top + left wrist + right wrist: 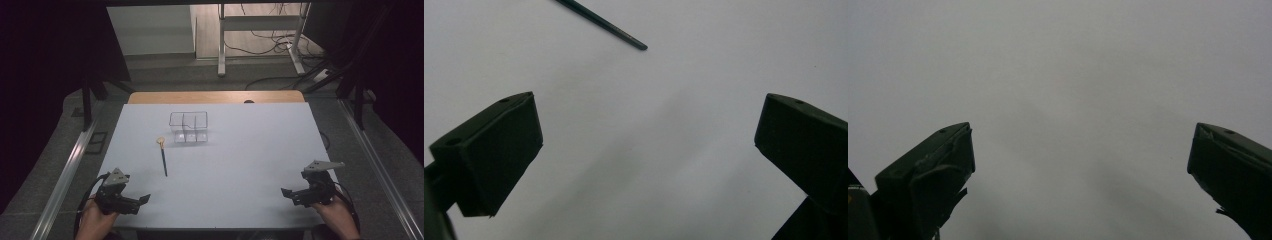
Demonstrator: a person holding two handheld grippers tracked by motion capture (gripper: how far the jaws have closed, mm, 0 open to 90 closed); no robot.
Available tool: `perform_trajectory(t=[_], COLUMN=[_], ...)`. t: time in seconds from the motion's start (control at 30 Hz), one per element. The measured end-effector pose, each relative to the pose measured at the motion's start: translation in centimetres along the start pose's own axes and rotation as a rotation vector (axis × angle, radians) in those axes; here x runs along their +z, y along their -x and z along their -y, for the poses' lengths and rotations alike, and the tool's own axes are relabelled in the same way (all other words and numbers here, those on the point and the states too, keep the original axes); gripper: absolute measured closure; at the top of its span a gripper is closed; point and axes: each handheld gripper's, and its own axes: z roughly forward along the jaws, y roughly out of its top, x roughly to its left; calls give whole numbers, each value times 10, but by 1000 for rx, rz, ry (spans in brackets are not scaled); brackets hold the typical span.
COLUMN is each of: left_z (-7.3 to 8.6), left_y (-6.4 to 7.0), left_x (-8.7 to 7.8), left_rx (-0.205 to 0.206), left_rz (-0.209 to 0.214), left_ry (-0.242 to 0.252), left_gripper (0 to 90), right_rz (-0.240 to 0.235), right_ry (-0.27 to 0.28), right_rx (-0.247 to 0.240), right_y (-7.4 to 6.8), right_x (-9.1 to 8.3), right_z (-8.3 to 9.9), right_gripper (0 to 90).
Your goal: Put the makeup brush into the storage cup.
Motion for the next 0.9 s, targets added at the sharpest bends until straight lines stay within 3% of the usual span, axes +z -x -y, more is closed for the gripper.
perform_trajectory(t=[0.33, 0.9], left_z=[1, 0], left_y=[-3, -2], left_x=[-2, -2], left_rx=[-20, -27], left_rz=[-18, -4], left_ry=[11, 16], left_gripper=[0, 0], right_rz=[13, 2], right_ry=[7, 0], right_rx=[10, 12], right_y=[1, 1], right_x=[0, 1], right_z=[0, -1], right_gripper=[0, 0])
